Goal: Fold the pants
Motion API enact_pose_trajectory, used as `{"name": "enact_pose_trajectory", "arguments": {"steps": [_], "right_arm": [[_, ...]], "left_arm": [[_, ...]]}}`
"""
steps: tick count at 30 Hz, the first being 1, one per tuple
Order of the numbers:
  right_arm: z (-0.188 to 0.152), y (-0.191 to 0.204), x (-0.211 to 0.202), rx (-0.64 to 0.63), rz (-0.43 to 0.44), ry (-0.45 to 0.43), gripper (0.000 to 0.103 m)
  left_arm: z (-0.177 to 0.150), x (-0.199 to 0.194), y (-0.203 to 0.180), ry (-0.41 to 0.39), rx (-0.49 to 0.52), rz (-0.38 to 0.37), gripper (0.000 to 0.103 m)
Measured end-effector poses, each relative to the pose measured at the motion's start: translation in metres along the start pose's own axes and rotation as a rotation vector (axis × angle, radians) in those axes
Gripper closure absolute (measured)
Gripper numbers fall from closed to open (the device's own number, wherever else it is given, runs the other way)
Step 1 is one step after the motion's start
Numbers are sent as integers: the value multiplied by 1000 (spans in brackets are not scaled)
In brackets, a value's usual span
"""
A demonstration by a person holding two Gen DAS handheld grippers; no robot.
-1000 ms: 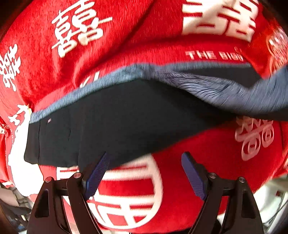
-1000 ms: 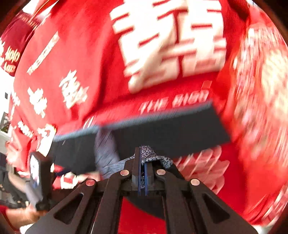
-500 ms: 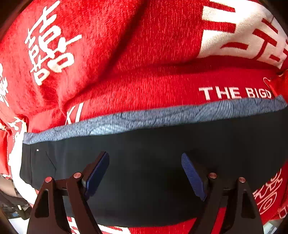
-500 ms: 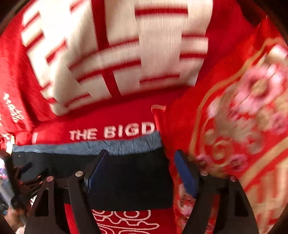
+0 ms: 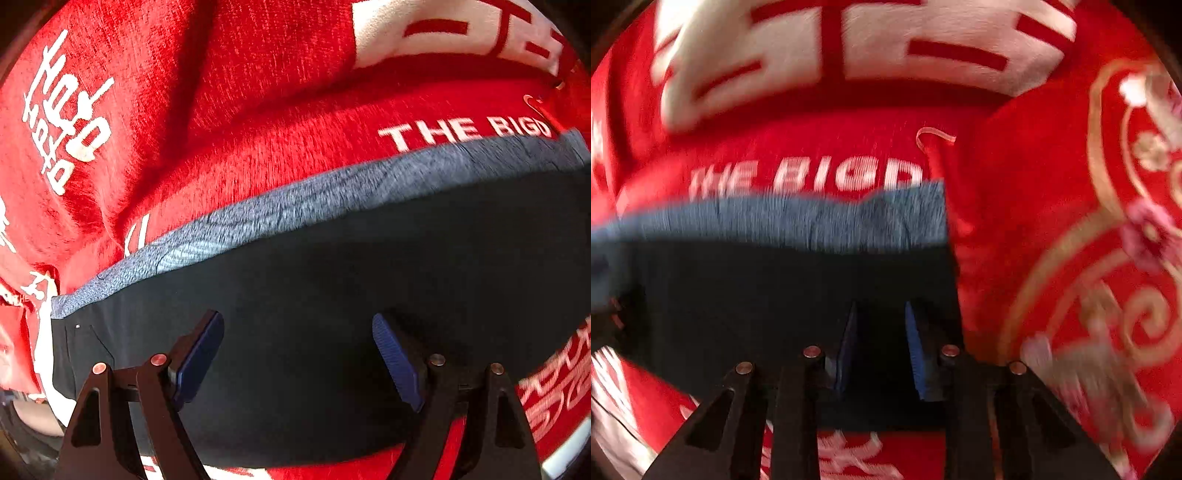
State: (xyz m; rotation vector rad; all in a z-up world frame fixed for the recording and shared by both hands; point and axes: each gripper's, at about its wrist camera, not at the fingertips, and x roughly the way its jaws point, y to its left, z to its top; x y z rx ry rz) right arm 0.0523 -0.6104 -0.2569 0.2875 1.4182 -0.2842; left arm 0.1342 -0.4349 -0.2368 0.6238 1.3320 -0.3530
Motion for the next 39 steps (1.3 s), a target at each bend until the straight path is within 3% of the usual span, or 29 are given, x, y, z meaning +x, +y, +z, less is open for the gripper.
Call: {"name": "enact_pose_trajectory", "arguments": {"steps": [2, 3, 9, 13, 19, 23, 25, 30, 34, 36, 38, 39], "right_arm": [[-12, -3, -15, 72, 159, -6, 54], [-22, -1, -23, 116, 252, -9, 38], [-48, 40, -6, 199, 501, 76, 35], [-53, 91, 1, 115, 587, 93, 38], [-59, 189, 3, 13, 719, 110, 41], [-59, 258, 10, -15, 779, 113, 41], [-59, 291, 18, -18, 799, 112, 41], [-75, 329, 36, 48, 787, 126, 41], [-80, 328, 33, 143, 778, 84, 41], [-75, 327, 33, 201, 767, 76, 45], [-68, 324, 35, 245, 742, 86, 71], [-65, 316, 35, 274, 738, 99, 92]], "left_arm": [[-5, -6, 14, -1, -50, -12, 19], [-9, -10, 23, -2, -83, -15, 19], [-30, -18, 84, 22, -247, 34, 19], [-53, -25, 136, 29, -354, 68, 19], [-96, -19, 213, 69, -388, 164, 19], [-110, 18, 269, 60, -370, 207, 19], [-115, 36, 279, 62, -338, 226, 19], [-133, 71, 298, 92, -359, 138, 19], [-137, 70, 301, 22, -330, 84, 19], [-131, 66, 294, -4, -299, 69, 19], [-122, 64, 284, -26, -265, 43, 19], [-119, 63, 278, -34, -252, 24, 19]]}}
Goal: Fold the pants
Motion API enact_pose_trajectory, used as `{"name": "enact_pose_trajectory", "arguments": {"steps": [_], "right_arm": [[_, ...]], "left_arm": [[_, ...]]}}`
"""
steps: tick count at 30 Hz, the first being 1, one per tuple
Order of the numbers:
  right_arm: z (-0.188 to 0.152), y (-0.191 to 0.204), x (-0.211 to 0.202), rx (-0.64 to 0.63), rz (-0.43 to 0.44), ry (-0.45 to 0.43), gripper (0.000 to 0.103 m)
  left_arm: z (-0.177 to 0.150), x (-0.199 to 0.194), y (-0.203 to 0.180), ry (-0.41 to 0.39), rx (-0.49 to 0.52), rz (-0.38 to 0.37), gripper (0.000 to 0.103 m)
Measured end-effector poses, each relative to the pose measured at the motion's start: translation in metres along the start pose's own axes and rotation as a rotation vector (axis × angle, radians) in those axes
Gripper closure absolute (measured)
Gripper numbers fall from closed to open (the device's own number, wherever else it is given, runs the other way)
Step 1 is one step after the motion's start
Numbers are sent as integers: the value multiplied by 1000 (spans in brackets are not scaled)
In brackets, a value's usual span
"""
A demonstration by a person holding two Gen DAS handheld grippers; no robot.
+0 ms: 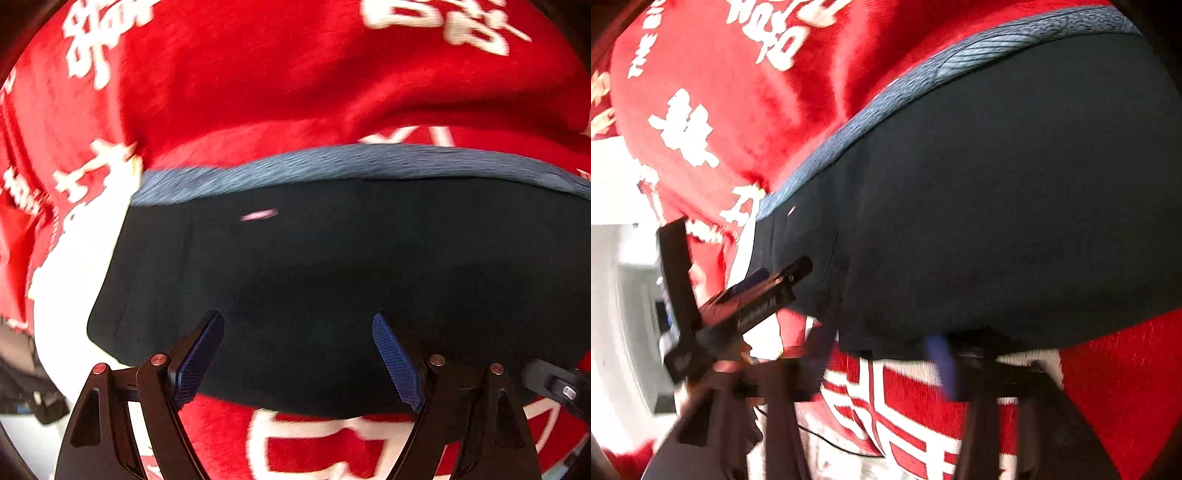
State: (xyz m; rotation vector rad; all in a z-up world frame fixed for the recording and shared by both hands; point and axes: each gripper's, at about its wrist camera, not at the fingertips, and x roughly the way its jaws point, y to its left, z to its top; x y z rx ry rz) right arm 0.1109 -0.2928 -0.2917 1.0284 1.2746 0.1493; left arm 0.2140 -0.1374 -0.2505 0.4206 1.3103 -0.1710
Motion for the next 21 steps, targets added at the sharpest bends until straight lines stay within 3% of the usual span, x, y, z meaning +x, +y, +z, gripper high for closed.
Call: {"name": "enact_pose_trajectory", "arguments": {"steps": [2, 5, 8, 11, 13, 15, 17, 21], "right_arm": [[-2, -4, -8, 29, -10, -11, 94], [-26, 4, -6, -52, -115, -34, 95], [-37, -3, -2, -65, -130, -16, 94], [-37, -3, -11, -68, -144, 51, 86], [-37, 4, -29, -125, -245, 75, 67], [-27, 23, -52, -252, -303, 25, 67], [-6, 33, -68, -348, -423, -31, 67], [54, 26, -64, -386, -576, -81, 67]], "left_arm": [[-4, 0, -17, -2, 49, -44, 19], [-29, 11, -41, 14, 132, -39, 19], [-48, 7, -46, -84, 159, 0, 19], [-42, 4, -44, -29, 203, -3, 19], [-28, -3, -28, -29, 175, -2, 19], [-14, -11, -12, -65, 133, 9, 19], [9, -5, 13, -67, 81, 41, 19], [47, 23, 58, -62, -24, 132, 19]]}}
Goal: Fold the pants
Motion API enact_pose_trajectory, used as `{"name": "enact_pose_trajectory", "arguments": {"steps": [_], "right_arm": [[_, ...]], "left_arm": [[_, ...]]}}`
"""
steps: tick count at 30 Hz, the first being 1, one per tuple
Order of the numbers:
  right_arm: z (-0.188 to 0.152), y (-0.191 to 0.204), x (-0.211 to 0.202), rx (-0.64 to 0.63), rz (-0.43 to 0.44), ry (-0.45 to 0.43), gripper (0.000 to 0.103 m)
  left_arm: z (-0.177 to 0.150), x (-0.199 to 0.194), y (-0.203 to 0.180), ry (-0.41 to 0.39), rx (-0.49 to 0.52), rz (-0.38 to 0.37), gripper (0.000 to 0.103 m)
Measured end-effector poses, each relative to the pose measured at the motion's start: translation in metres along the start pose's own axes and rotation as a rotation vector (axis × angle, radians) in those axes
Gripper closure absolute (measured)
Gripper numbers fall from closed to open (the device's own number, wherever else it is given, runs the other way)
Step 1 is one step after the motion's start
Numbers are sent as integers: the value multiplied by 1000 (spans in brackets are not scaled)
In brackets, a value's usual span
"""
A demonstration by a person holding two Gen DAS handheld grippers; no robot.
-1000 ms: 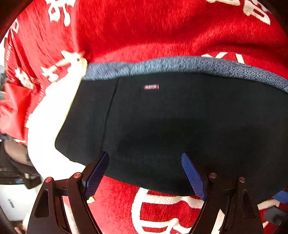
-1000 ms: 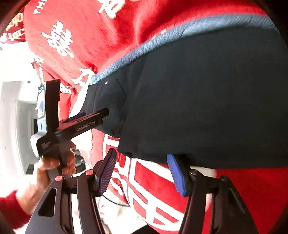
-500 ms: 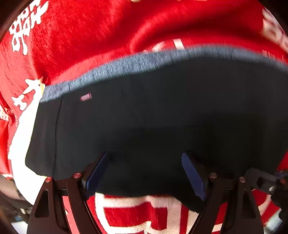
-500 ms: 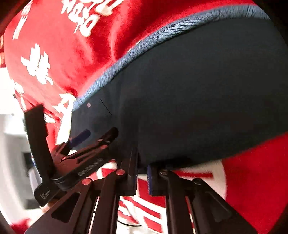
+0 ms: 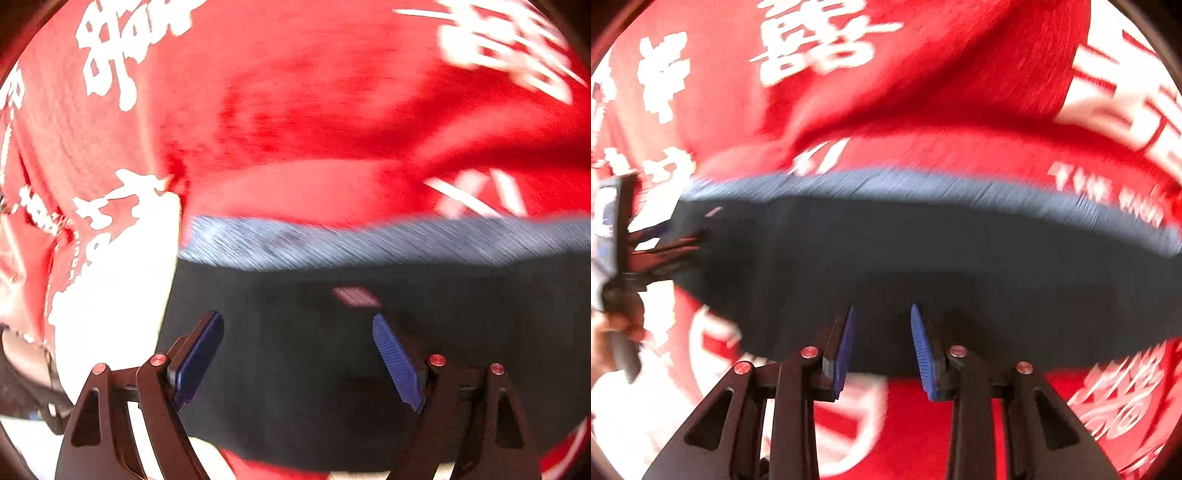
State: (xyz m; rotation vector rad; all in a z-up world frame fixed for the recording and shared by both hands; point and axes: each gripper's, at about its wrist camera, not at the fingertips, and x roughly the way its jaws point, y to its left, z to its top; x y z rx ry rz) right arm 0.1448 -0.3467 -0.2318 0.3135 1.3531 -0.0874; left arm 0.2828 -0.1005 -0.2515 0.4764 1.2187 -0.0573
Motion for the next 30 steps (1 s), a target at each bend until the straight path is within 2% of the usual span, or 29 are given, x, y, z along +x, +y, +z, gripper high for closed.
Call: {"name": "enact_pose_trajectory", "arguments": {"steps": [2, 3, 4, 5, 6, 8, 9, 11, 13, 21, 23, 24, 28, 30], "right_arm": [[18, -9, 18, -21, -72, 6, 67], [23, -19, 30, -14, -107, 26, 67], [23, -27, 38, 7, -105, 47, 67], [21, -38, 44, 32, -75, 61, 67], [20, -47, 42, 53, -31, 35, 68], [18, -56, 34, 66, -62, 44, 68], [15, -58, 26, 73, -101, 49, 64], [7, -57, 13, 92, -63, 54, 49], [-9, -52, -5, 108, -38, 47, 27], [-48, -37, -58, 187, 1, 70, 16], [-52, -36, -73, 179, -13, 61, 9], [-52, -34, -82, 173, -25, 45, 0], [-56, -28, -114, 138, -99, 6, 0], [-53, -22, -124, 121, -130, 17, 0]], "left_arm": [[10, 26, 12, 32, -33, 17, 18], [11, 34, 19, 36, -53, -2, 6], [12, 42, 26, 27, -89, 15, 0], [13, 47, 34, 30, -102, -2, 0], [11, 45, 35, 42, -117, -19, 0], [7, 39, 38, 78, -134, -27, 0], [5, 33, 36, 80, -117, -27, 0], [-4, 15, 26, 94, -62, -1, 0], [-8, -3, 18, 101, -39, 1, 0], [-30, -99, -46, 127, 2, -161, 0], [-31, -120, -57, 128, 25, -193, 0], [-31, -122, -55, 131, 38, -214, 0], [-45, -165, -78, 136, 86, -276, 0], [-51, -189, -84, 118, 95, -272, 0]]}}
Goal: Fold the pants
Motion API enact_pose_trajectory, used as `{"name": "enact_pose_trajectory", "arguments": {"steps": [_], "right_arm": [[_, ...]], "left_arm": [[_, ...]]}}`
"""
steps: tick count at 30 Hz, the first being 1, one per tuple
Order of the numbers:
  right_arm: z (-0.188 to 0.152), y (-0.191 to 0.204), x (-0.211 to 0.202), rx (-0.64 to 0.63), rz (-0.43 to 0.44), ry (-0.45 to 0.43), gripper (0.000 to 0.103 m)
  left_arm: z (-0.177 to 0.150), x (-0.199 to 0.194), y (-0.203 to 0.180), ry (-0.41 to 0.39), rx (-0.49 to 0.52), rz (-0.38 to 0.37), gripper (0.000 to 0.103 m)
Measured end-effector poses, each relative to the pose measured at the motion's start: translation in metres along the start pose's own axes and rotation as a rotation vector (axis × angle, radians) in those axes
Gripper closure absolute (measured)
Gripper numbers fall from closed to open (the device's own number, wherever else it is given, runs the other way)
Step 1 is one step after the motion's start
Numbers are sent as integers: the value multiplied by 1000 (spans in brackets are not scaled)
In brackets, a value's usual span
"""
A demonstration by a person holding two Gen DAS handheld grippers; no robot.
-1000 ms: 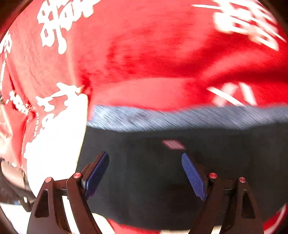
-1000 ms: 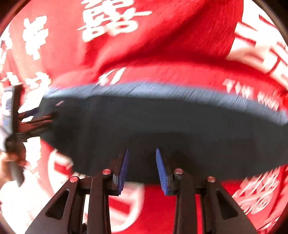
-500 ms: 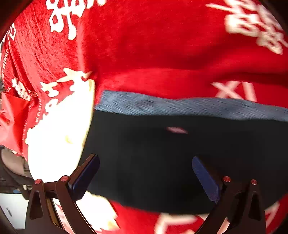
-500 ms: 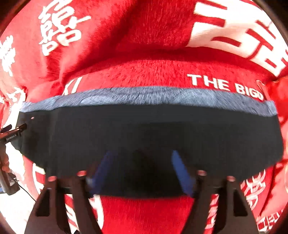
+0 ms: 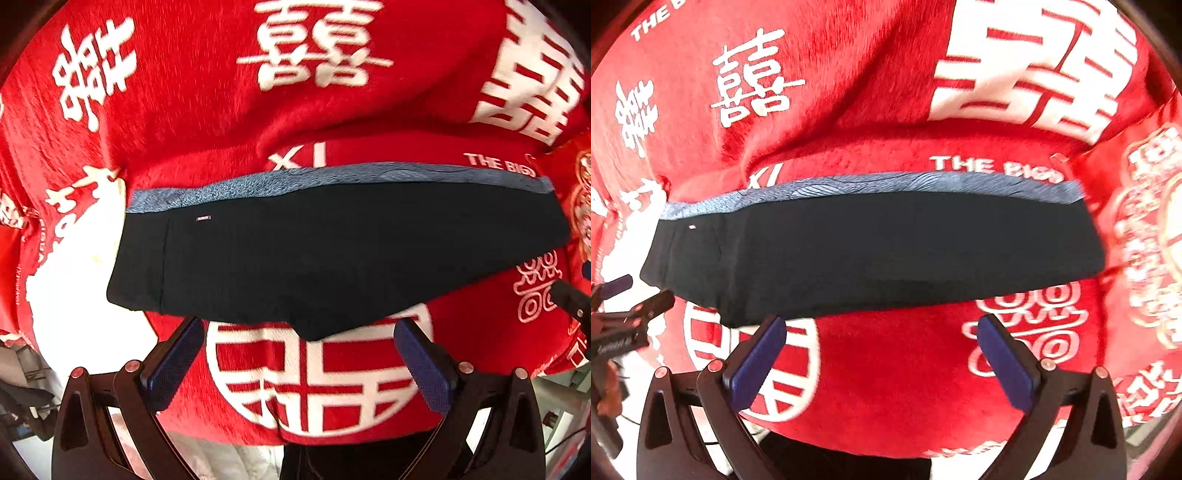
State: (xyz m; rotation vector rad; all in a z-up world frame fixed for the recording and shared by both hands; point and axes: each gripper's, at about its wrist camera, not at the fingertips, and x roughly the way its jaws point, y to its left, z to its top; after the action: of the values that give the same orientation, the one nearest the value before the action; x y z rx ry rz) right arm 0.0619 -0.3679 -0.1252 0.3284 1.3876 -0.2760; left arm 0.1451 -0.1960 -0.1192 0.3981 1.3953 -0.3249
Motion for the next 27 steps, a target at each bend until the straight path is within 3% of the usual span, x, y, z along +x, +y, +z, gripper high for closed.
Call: {"name": "enact_pose_trajectory", "arguments": {"steps": [7, 15, 27], "right_arm": [[-8, -2, -47, 22, 12, -14, 0], [-19, -2, -85, 46, -6, -53, 0], [-13, 4, -107, 31, -60, -95, 0]], "left_arm": [[-14, -49, -21, -12, 53, 73, 0], [-17, -86, -27, -41, 59, 41, 0], [-27, -100, -21, -41, 46, 19, 0]]}}
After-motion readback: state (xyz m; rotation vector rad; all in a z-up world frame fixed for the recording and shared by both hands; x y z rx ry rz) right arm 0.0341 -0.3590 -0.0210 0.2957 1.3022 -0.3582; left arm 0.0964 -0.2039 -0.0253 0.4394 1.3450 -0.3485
